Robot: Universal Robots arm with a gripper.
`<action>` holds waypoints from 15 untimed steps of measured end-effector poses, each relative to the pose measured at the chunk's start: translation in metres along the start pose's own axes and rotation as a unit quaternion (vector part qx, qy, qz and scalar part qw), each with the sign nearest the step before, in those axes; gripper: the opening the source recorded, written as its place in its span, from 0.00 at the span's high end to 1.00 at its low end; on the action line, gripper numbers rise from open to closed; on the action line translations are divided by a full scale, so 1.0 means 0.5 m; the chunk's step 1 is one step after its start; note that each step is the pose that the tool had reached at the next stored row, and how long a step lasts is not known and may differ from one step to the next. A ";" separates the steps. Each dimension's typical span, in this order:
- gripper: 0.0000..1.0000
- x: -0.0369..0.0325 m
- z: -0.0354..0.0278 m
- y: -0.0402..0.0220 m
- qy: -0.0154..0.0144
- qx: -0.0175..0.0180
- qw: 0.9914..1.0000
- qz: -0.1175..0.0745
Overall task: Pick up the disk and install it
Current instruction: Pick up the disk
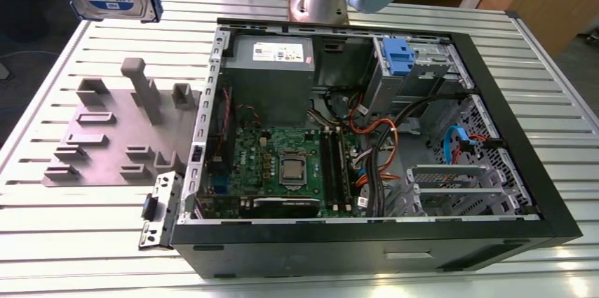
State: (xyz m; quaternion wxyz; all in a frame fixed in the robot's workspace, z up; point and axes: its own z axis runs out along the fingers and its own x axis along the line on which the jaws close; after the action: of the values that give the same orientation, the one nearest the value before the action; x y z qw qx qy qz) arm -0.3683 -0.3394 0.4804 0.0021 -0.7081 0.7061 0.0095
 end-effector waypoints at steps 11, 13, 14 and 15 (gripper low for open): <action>0.64 0.010 0.000 0.000 0.000 0.000 1.000 0.000; 0.64 0.014 0.000 0.000 0.000 0.000 1.000 0.000; 0.64 0.014 0.000 0.000 0.000 0.000 1.000 0.000; 0.64 0.014 0.000 0.000 0.000 0.000 1.000 0.000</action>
State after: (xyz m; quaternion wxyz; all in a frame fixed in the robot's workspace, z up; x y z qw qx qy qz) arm -0.3682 -0.3465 0.4803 0.0020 -0.7081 0.7061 0.0094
